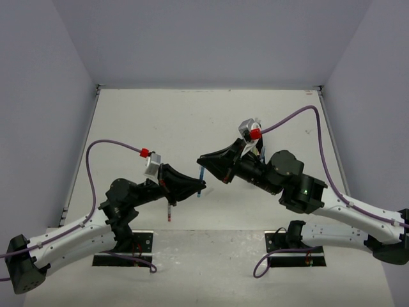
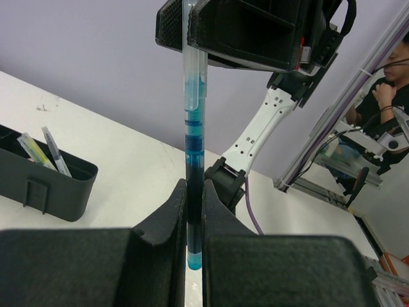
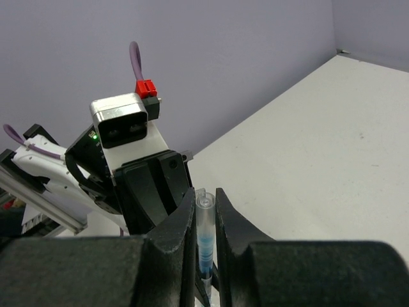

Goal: Sort the stationery into containers
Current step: Close the pen cap on the pen.

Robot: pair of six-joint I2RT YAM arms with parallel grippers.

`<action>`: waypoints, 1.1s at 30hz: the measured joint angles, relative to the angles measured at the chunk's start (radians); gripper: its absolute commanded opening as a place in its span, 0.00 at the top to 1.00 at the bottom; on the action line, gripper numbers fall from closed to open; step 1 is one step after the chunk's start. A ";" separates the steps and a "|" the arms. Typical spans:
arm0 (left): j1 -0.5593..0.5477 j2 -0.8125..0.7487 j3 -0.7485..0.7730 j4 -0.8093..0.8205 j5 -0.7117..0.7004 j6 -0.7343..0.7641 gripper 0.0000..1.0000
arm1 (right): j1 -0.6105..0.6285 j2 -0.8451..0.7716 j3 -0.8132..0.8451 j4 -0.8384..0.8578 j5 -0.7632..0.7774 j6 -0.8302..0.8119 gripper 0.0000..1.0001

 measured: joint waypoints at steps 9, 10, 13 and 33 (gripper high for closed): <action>-0.002 0.018 0.092 -0.164 0.011 0.107 1.00 | -0.017 -0.052 -0.100 0.094 -0.007 0.040 1.00; -0.002 0.021 0.097 -0.175 0.010 0.120 1.00 | -0.019 -0.057 -0.113 0.109 -0.007 0.046 1.00; -0.003 0.032 0.107 -0.209 0.000 0.157 1.00 | -0.026 -0.065 -0.169 0.170 -0.005 0.061 1.00; -0.003 0.147 0.262 -0.480 0.001 0.315 1.00 | -0.050 -0.017 -0.358 0.482 0.012 0.113 1.00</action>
